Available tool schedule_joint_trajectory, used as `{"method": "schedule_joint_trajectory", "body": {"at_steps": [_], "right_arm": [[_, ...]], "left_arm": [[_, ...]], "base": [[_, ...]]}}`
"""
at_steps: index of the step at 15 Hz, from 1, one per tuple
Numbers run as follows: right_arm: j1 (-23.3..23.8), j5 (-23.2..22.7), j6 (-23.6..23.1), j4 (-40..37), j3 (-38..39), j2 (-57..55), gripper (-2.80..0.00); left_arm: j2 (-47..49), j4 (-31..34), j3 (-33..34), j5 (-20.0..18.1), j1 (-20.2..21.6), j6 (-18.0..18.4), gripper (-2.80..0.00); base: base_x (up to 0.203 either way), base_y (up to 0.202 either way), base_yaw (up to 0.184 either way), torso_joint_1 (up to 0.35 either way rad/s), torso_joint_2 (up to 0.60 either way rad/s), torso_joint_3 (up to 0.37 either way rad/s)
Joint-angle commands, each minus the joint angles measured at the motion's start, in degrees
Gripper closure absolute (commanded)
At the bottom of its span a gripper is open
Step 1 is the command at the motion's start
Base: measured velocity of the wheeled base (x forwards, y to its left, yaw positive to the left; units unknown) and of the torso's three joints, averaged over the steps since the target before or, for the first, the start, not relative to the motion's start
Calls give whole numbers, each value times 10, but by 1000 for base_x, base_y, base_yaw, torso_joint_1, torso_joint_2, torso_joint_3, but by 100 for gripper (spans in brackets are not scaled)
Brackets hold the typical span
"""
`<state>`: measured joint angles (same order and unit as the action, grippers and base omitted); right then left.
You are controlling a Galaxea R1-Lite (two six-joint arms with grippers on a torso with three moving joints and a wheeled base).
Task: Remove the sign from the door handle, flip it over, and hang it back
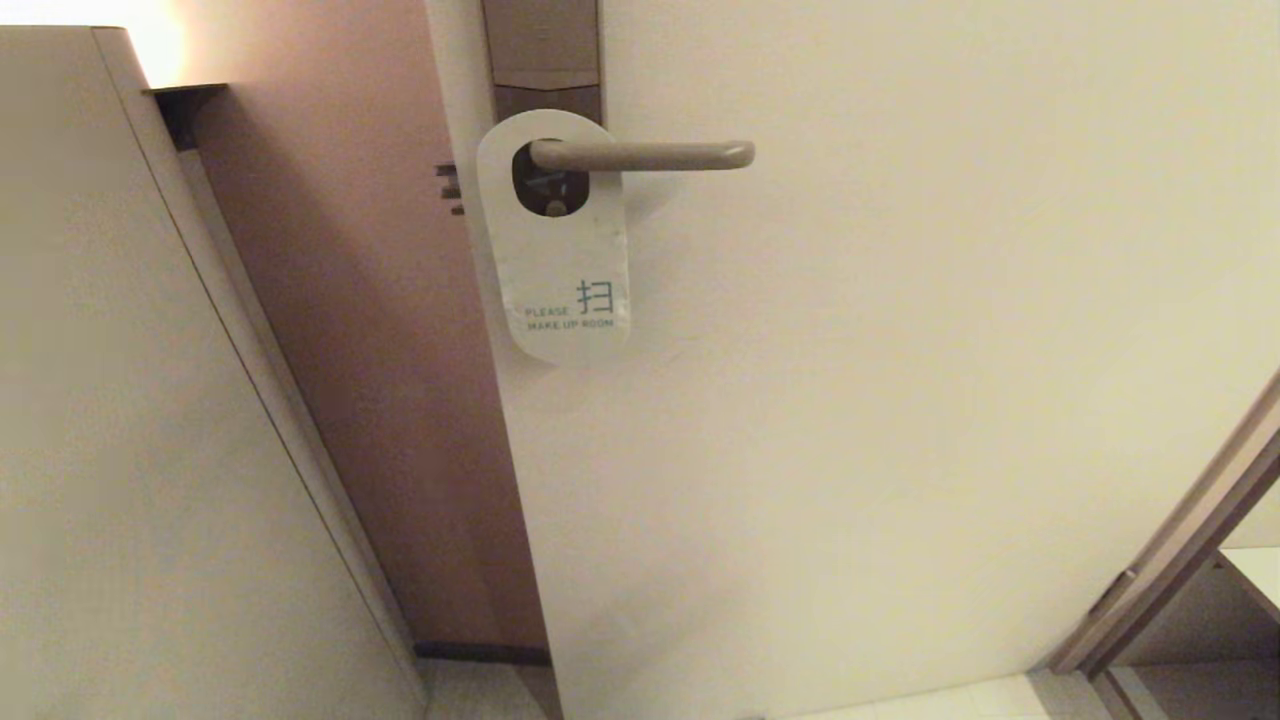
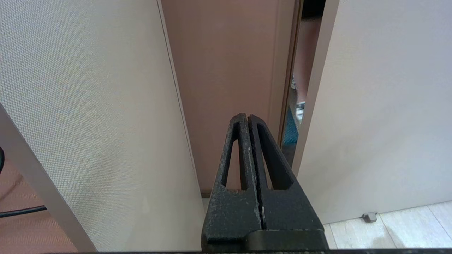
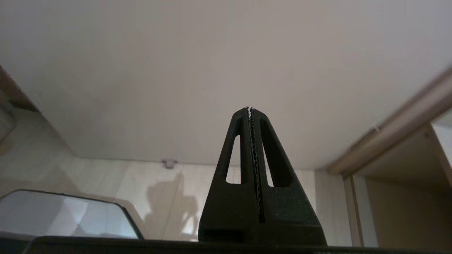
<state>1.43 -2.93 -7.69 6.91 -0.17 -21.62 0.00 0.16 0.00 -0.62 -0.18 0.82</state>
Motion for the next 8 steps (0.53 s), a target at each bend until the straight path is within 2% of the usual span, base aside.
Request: {"method": "schedule_joint_trajectory", "body": {"at_steps": [1, 3, 8], "right_arm": [[2, 8, 1, -38, 2, 70, 0], [-5, 15, 11, -68, 2, 110, 0], [-10, 18, 29, -72, 2, 199, 0]], "left_arm": [[0, 0, 0, 0, 0, 0, 0], [0, 0, 0, 0, 0, 0, 0], [0, 0, 0, 1, 0, 0, 0]], "base": [[0, 0, 0, 0, 0, 0], [0, 0, 0, 0, 0, 0], [0, 0, 0, 0, 0, 0]]}}
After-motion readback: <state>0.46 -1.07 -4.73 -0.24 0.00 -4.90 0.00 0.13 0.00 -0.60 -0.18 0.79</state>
